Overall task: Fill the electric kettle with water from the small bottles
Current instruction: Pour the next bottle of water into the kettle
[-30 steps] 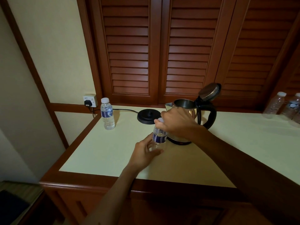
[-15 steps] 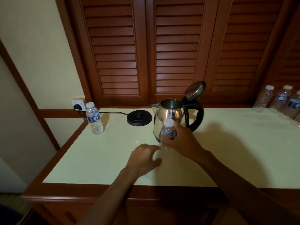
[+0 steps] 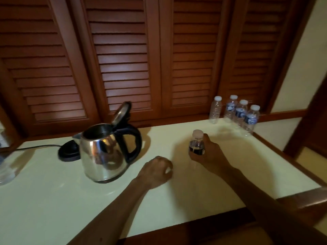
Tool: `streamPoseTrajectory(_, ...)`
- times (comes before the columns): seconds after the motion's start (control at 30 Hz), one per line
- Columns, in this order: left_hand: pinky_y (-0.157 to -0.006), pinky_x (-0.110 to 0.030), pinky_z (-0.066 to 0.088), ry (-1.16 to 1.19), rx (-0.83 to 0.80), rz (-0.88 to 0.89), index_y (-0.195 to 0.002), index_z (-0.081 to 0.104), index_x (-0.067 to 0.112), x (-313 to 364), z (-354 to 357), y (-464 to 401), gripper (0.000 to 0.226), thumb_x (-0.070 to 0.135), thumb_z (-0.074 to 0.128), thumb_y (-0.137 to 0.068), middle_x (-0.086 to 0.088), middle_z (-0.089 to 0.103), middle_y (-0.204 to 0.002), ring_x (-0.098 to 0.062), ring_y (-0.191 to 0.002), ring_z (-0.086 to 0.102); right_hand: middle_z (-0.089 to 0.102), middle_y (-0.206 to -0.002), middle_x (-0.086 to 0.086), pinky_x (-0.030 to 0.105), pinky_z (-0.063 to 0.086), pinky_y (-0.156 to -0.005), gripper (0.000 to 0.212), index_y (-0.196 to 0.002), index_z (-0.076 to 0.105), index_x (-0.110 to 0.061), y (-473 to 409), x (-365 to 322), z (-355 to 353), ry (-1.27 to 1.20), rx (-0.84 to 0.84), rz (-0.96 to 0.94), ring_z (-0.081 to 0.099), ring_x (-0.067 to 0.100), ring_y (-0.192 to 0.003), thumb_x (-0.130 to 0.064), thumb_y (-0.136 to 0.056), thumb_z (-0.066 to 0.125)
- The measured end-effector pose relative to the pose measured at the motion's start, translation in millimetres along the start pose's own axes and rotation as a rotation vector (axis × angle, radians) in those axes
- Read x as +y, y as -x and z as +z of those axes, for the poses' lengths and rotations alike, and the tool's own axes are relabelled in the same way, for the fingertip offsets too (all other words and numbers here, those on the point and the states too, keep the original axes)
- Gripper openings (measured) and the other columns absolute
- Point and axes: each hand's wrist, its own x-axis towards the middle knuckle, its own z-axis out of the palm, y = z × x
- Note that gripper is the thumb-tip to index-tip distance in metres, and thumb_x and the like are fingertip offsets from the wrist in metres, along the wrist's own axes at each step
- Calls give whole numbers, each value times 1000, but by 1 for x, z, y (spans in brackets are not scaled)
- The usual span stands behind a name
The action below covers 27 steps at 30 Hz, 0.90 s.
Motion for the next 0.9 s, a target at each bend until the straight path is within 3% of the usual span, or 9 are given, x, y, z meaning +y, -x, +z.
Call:
streamPoseTrajectory(0.13,-104,-33,45,75,88,-136,-123,67,24,3,12,-55,38,41,55,-90,6,67,-126,-15,-124,56,60,-127,6,30,49,-86,68,-132,38,-16,-38,58,-37,-3,32,55,61,25,-108,-32,-79,75)
streamPoseTrajectory(0.23,-99,-35,48,104,206,-255,-118,70,19,0,22,-76,52,49,46,-82,3,70,-121,-21,-116,62,62,-122,5,29,49,-82,65,-131,39,-15,-66,92,-50,-20,63,37,61,24,-105,-32,-79,74)
streamPoseTrajectory(0.37,-94,-35,49,77,284,-274,-119,69,16,5,31,-84,50,44,46,-85,0,71,-117,-23,-111,64,63,-120,5,26,46,-78,63,-130,40,-15,-103,125,-58,-32,108,55,60,17,-96,-32,-80,73)
streamPoseTrajectory(0.6,-98,-32,47,144,284,-311,-123,67,20,0,35,-85,50,48,51,-85,5,68,-125,-16,-117,61,65,-116,5,29,45,-83,60,-127,45,-14,-156,160,-55,-47,173,142,62,22,-100,-33,-78,74)
streamPoseTrajectory(0.73,-99,-32,48,196,291,-329,-121,68,20,-3,34,-87,35,37,67,-90,5,67,-126,-14,-116,62,64,-117,3,26,41,-84,54,-124,49,-15,-172,171,-50,-112,202,209,62,20,-102,-33,-79,75)
streamPoseTrajectory(0.9,-100,-31,47,217,285,-357,-118,67,20,-2,33,-89,33,34,69,-89,6,66,-129,-14,-117,61,62,-124,3,29,38,-86,56,-128,48,-17,-172,180,-43,-200,233,261,59,23,-107,-37,-81,71)
